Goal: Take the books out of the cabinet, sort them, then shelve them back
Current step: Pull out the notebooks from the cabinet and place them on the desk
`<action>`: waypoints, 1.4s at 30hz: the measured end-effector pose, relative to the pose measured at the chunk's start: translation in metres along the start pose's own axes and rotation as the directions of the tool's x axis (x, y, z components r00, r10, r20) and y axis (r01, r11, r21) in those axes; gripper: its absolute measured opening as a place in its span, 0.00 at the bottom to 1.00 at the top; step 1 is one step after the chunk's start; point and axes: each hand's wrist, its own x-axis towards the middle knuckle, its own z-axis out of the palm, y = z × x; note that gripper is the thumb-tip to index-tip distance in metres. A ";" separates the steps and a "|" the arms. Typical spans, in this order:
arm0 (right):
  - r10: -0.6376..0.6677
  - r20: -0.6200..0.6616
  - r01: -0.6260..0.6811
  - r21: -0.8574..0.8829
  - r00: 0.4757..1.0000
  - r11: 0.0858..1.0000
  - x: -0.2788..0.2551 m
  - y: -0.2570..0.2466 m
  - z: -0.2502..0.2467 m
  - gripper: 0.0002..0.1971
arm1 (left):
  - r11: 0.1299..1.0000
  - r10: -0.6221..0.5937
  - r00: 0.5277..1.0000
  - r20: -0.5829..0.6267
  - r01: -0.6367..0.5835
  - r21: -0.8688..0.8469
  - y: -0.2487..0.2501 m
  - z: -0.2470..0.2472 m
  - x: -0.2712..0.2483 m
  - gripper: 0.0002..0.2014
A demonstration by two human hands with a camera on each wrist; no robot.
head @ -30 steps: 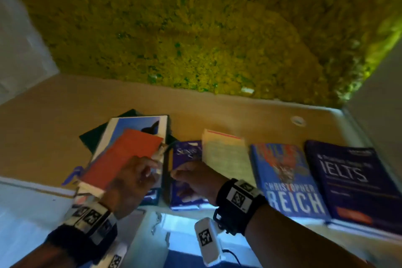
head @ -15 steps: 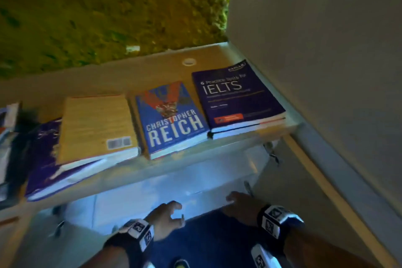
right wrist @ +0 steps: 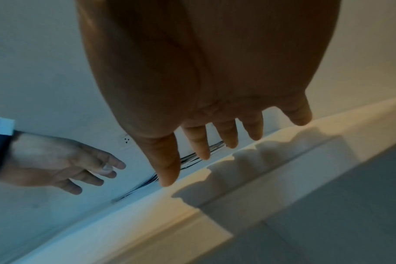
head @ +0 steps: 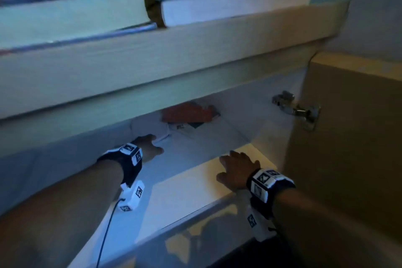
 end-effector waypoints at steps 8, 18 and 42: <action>-0.023 -0.036 0.025 0.064 0.999 0.998 0.015 0.012 0.004 0.38 | 0.996 0.090 0.996 -0.017 -0.090 0.027 0.032 0.008 0.059 0.43; -0.036 0.076 0.033 0.038 0.996 0.999 0.026 0.022 -0.004 0.41 | 0.974 0.118 0.988 -0.103 -0.094 0.208 0.069 0.023 0.116 0.43; -0.041 -0.064 0.039 -0.036 0.997 0.999 0.099 0.002 -0.038 0.62 | 0.864 0.503 0.853 -0.140 -0.502 0.043 0.031 0.053 -0.107 0.25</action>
